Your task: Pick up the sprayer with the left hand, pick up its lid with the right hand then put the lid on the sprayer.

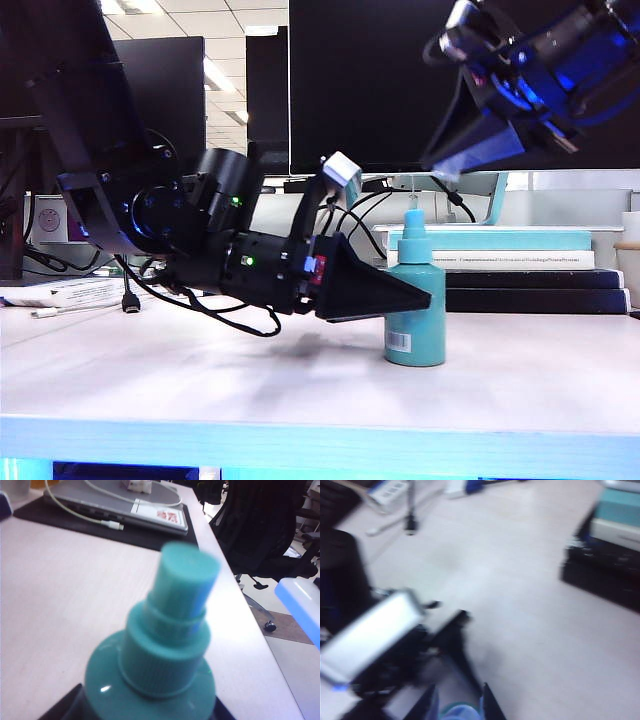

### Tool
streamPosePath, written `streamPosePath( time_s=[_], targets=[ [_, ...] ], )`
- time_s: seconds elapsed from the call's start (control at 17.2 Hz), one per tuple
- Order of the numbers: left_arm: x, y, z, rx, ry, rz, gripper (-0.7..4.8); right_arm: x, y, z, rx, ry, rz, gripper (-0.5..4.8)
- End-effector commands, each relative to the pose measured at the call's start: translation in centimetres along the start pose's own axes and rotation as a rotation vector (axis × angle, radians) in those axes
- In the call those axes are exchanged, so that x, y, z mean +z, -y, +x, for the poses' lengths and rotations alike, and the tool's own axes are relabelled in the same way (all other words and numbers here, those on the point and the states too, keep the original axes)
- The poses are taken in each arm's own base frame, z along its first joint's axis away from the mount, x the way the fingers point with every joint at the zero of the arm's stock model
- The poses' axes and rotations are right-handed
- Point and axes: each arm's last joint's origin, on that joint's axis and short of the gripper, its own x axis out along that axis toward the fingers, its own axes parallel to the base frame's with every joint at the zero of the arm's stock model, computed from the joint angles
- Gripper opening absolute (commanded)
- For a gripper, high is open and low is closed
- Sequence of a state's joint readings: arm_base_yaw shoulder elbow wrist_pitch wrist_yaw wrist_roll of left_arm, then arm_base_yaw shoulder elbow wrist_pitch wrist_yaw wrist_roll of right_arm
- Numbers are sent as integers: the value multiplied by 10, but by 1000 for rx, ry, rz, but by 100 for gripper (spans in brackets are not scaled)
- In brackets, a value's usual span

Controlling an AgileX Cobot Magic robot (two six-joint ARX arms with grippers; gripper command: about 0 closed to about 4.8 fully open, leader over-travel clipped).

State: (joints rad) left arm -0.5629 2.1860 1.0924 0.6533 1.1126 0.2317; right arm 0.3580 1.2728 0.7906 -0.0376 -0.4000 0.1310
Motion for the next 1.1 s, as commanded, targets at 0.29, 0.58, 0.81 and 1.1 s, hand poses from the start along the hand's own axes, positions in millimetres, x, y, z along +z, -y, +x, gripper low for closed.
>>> streamPosePath(
  time_s=[0.29,0.58,0.81,1.1],
  targets=[
    [3,1,3,5,1,19,305,-2,-4,-1,49,-53,24,95],
    [6,4,15,-16,6,44,305,-3,-6,0,57,-62,14,96],
    [5,5,17,-6,0,42,305,-8,-5,0,50,-108,7,109],
    [4,5,18,-7,-1,41,305,-12,-3,6,47,-134,16,108]
  ],
)
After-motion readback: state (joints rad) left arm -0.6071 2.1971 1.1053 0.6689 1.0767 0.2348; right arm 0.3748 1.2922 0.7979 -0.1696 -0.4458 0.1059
